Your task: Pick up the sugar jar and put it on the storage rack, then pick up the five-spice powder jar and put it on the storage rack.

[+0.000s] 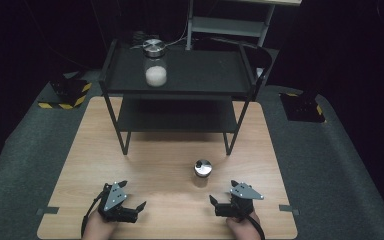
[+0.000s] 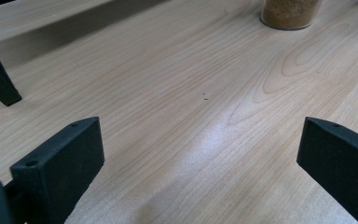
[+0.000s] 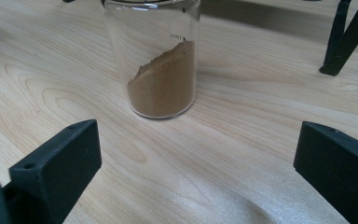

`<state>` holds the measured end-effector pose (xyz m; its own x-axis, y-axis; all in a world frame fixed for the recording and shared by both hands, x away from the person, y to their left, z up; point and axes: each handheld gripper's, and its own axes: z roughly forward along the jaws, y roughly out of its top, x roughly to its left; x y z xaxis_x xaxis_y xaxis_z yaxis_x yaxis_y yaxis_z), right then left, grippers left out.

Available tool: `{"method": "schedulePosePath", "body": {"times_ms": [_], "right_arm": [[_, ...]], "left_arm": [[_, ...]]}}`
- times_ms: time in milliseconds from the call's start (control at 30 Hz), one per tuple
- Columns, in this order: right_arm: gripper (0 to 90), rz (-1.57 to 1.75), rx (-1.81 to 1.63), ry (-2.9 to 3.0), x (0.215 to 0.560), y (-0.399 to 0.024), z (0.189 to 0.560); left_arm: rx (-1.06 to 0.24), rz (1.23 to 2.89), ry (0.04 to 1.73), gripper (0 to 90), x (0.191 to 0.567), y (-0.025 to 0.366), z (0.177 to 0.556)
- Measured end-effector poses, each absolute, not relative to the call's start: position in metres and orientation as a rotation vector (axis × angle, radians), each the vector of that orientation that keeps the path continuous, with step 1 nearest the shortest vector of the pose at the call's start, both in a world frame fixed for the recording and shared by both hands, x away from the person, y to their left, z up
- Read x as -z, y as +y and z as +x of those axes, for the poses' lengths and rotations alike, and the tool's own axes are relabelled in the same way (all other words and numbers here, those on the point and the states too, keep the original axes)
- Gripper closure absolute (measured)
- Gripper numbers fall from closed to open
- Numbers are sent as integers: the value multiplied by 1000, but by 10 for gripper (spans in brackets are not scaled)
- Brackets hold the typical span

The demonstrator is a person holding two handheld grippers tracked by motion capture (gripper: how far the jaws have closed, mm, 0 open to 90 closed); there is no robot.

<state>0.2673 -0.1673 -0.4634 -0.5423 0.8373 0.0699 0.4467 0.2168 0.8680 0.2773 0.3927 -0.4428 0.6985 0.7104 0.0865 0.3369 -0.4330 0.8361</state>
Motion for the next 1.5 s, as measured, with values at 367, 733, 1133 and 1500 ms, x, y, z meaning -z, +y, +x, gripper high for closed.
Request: {"method": "schedulePosePath", "body": {"times_ms": [367,733,1133,1500], "right_arm": [[4,1171,-1289,2053,467,-169,262],[2,1150,-1347,1978,468,-165,248],[1,1099,-1390,1950,459,-163,241],[4,1103,-1397,1953,449,-159,252]], "left_arm": [[-562,2063,800,8,441,388,277],[-555,2048,789,9,443,392,276],[-560,2052,793,9,443,391,276],[-565,2051,796,9,443,390,275]]}}
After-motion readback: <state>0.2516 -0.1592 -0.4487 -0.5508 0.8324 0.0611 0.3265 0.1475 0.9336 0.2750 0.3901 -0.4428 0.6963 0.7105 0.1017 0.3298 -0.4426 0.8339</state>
